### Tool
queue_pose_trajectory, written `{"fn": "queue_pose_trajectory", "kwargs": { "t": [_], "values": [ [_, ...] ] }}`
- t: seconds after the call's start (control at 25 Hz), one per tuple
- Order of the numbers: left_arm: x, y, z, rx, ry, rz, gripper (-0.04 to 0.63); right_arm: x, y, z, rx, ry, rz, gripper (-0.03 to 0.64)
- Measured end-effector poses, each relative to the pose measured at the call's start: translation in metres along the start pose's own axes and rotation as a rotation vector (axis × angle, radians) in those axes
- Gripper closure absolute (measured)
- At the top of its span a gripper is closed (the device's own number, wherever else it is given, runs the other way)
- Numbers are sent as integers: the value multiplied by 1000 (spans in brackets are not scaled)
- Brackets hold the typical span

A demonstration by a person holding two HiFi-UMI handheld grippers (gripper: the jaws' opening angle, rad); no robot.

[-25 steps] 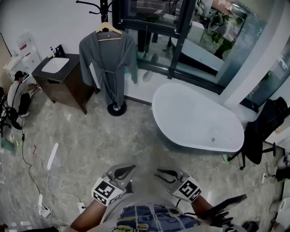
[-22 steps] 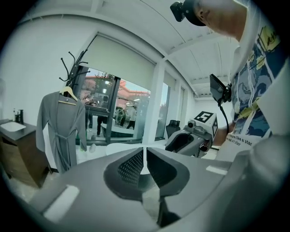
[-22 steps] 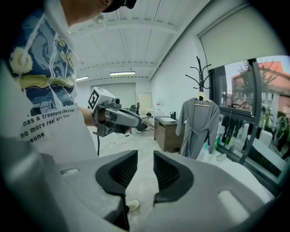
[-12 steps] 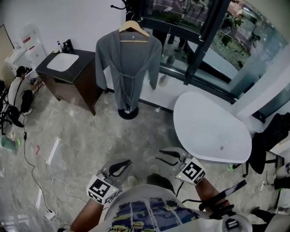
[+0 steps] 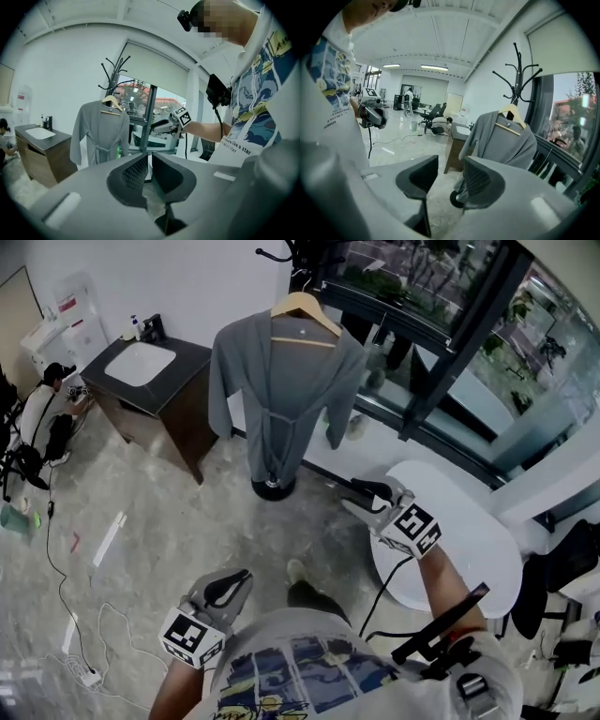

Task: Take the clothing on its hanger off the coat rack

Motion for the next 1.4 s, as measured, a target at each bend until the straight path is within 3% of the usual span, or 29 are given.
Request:
{"fn": "queue_pose_trajectory", "kwargs": {
  "t": [0.2,0.44,0.68,0.92,1.2,1.4],
  "values": [
    [-17,52,39,20,-17,60,566,131,16,12,-52,-67,-2,411],
    [-33,122,66,37,-13,106,566,278,33,28,-90,-132,-32,394],
    [-38,170,80,38,-16,155,566,388,64,40,-88,-82,20,331],
    [-42,192,82,7,-33,213,566,443,106,50,-58,7,209,296],
    [-40,197,80,-12,-50,281,571,448,155,69,-69,77,540,291],
    [-36,194,78,-22,-54,313,575,447,170,72,-173,54,624,291]
  ]
}}
Point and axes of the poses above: the fingertips, and each gripper's own axes: y forward along the fingers, x to its right, z out of its top, the point moved 10 cm from there along -y, backward along the fingers, and after that the axes turned 9 degrees about z, right-handed, at the moved point
